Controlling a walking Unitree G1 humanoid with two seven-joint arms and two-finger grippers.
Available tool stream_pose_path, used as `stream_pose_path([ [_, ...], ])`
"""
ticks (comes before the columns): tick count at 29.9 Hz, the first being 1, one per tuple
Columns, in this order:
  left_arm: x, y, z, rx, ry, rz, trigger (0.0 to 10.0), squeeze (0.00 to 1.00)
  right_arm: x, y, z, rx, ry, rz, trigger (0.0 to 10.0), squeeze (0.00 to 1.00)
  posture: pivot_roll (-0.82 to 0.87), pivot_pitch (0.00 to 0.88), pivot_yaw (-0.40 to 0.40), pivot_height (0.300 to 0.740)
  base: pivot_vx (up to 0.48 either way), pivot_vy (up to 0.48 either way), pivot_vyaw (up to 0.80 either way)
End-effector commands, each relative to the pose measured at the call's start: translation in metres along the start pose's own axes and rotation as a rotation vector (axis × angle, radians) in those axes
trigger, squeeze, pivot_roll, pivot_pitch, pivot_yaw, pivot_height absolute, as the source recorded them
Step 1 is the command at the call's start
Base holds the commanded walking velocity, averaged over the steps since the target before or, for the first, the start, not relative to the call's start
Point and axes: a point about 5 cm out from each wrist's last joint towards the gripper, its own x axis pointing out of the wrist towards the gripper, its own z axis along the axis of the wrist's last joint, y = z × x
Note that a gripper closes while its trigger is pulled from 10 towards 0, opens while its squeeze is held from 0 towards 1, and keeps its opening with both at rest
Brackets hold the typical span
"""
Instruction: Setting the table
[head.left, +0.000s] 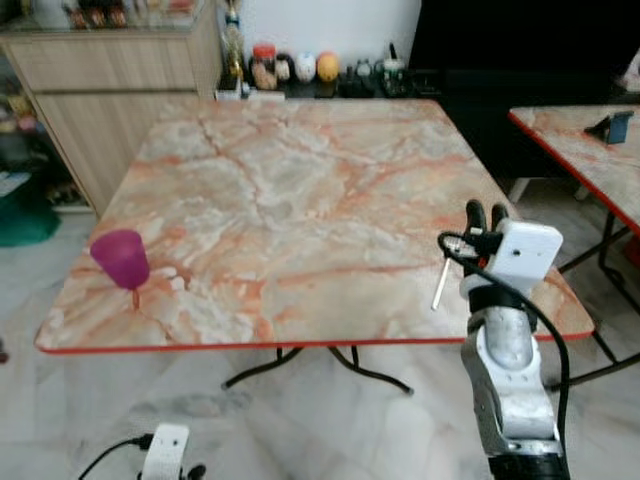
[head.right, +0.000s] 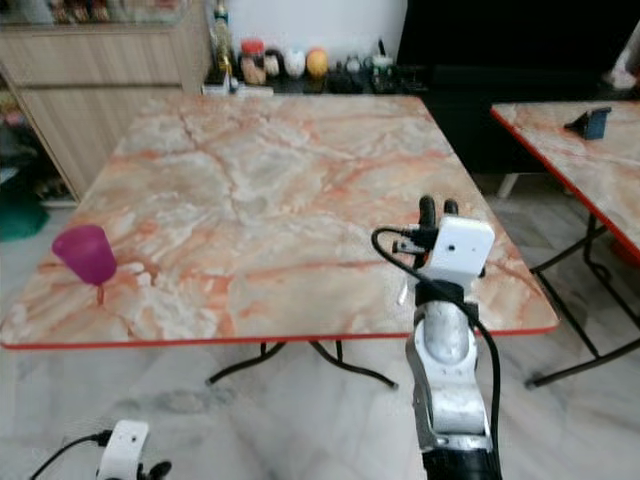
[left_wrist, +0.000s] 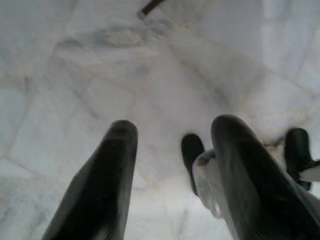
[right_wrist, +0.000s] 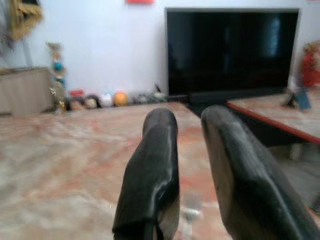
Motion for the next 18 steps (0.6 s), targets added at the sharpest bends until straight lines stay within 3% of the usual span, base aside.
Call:
stream_pose_path([
  [1, -0.0017, 0.0023, -0.0064, 0.006, 0.025, 0.005, 10.0, 0.0, 0.0007, 0.0002, 0.0014, 0.004, -0.003, -0.003, 10.0, 0.0, -0.01, 0.0, -0.027, 0.74, 0.0, 0.0, 0.0],
  [18, -0.0015, 0.002, -0.0063, -0.009, 0.026, 0.0, 10.0, 0.0, -0.0007, 0.0001, -0.0023, -0.004, 0.022, 0.003, 10.0, 0.0, -0.01, 0.0, -0.029, 0.74, 0.0, 0.0, 0.0],
])
